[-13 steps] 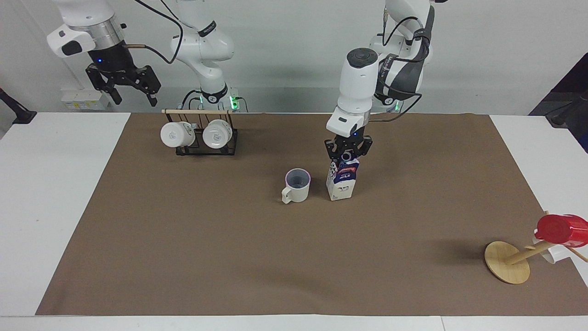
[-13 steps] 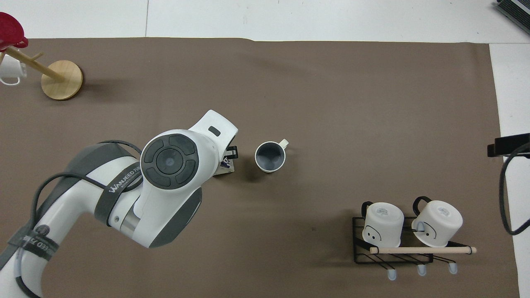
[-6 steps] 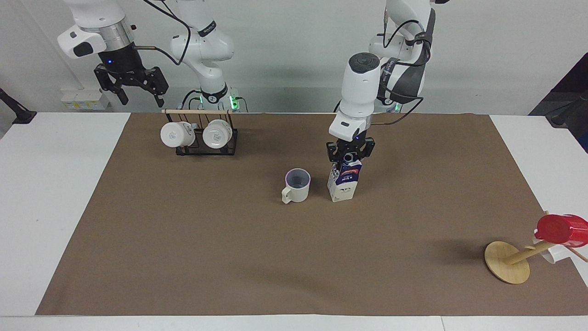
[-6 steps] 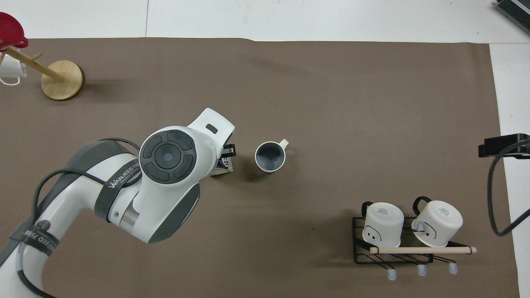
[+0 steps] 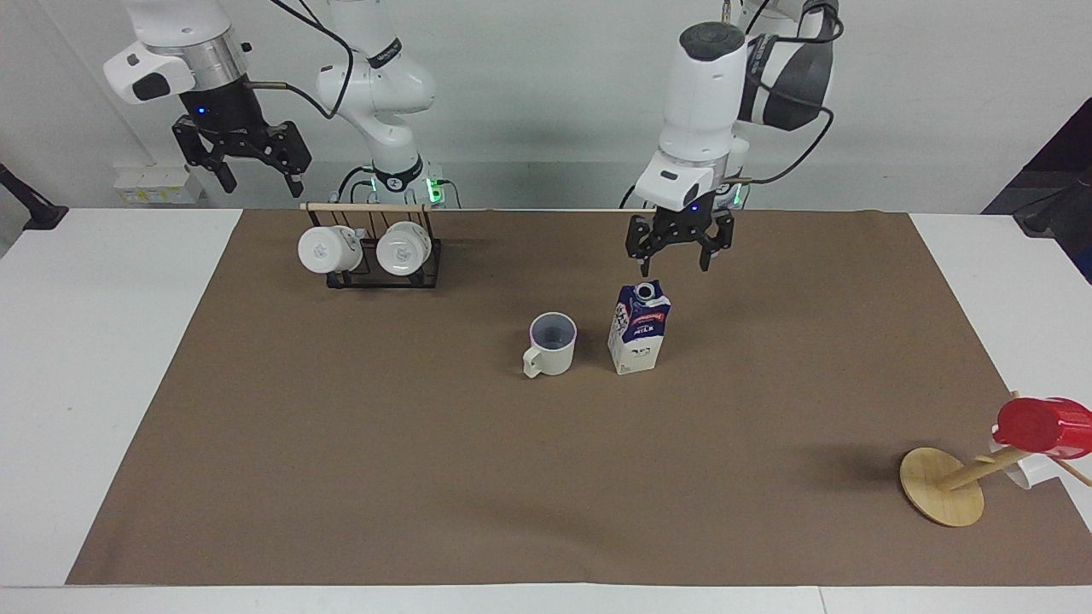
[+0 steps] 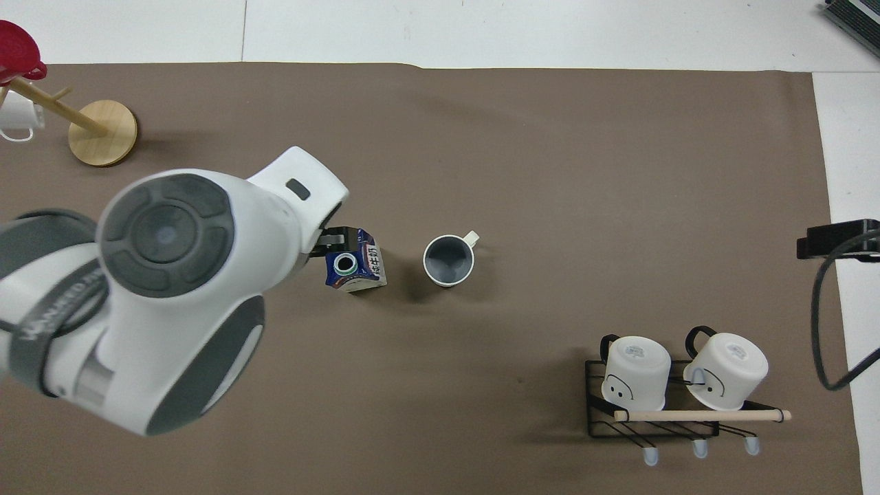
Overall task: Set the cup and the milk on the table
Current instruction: 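Open the left gripper and withdraw it from the carton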
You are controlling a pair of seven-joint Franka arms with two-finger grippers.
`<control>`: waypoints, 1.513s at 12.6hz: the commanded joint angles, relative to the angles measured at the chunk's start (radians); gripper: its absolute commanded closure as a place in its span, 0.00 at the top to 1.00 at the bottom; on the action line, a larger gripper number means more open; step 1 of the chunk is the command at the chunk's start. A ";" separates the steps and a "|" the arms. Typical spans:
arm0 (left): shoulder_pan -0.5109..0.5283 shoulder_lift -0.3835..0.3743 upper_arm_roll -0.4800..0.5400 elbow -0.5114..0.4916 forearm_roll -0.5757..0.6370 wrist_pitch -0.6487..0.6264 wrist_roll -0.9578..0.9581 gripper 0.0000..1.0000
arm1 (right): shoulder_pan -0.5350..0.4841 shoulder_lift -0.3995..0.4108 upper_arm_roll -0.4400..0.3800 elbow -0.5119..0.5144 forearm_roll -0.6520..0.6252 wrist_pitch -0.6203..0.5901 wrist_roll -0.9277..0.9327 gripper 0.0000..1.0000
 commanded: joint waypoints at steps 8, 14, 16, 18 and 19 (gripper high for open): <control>0.338 -0.050 0.001 0.157 -0.096 -0.332 0.484 1.00 | 0.001 -0.007 -0.003 -0.005 0.006 -0.002 0.024 1.00; 0.366 -0.056 0.009 0.188 -0.093 -0.471 0.491 1.00 | 0.001 -0.007 -0.003 -0.005 0.005 -0.004 0.022 1.00; 0.367 -0.057 0.010 0.186 -0.096 -0.475 0.505 1.00 | 0.001 -0.007 -0.003 -0.005 0.005 -0.004 0.024 1.00; 0.369 -0.062 0.013 0.183 -0.110 -0.462 0.505 1.00 | 0.001 -0.003 -0.001 -0.002 0.005 0.004 0.022 1.00; 0.369 -0.063 0.017 0.180 -0.138 -0.452 0.508 1.00 | 0.001 -0.003 -0.001 -0.002 0.005 0.004 0.022 1.00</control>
